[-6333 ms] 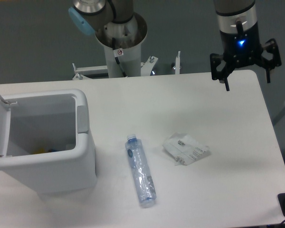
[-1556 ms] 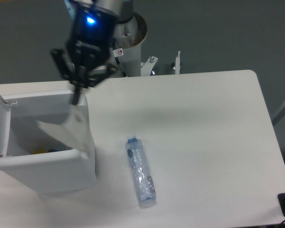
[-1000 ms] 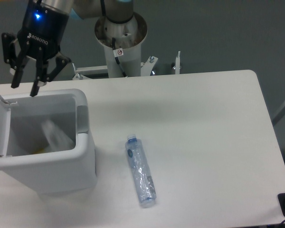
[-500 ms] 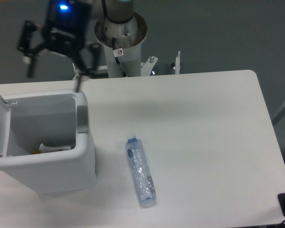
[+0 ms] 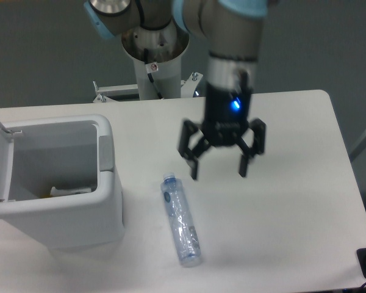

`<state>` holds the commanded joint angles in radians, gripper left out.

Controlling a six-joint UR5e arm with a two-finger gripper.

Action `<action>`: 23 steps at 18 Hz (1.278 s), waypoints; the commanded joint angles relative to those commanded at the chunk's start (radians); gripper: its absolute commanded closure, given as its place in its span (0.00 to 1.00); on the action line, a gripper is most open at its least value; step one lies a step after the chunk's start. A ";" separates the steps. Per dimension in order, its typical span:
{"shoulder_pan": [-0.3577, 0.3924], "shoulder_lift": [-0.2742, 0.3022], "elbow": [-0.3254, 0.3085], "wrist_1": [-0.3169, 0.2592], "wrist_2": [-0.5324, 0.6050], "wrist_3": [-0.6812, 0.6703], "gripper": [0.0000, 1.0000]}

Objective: Place the trash in the trash can
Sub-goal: 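Move the gripper over the clear water bottle and lower it, then grasp the water bottle at its cap end and lift it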

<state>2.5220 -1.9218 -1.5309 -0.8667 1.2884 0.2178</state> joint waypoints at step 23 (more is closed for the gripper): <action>-0.181 -0.296 0.023 0.020 0.118 0.017 0.00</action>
<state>2.3409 -2.2180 -1.5079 -0.8468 1.4066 0.2347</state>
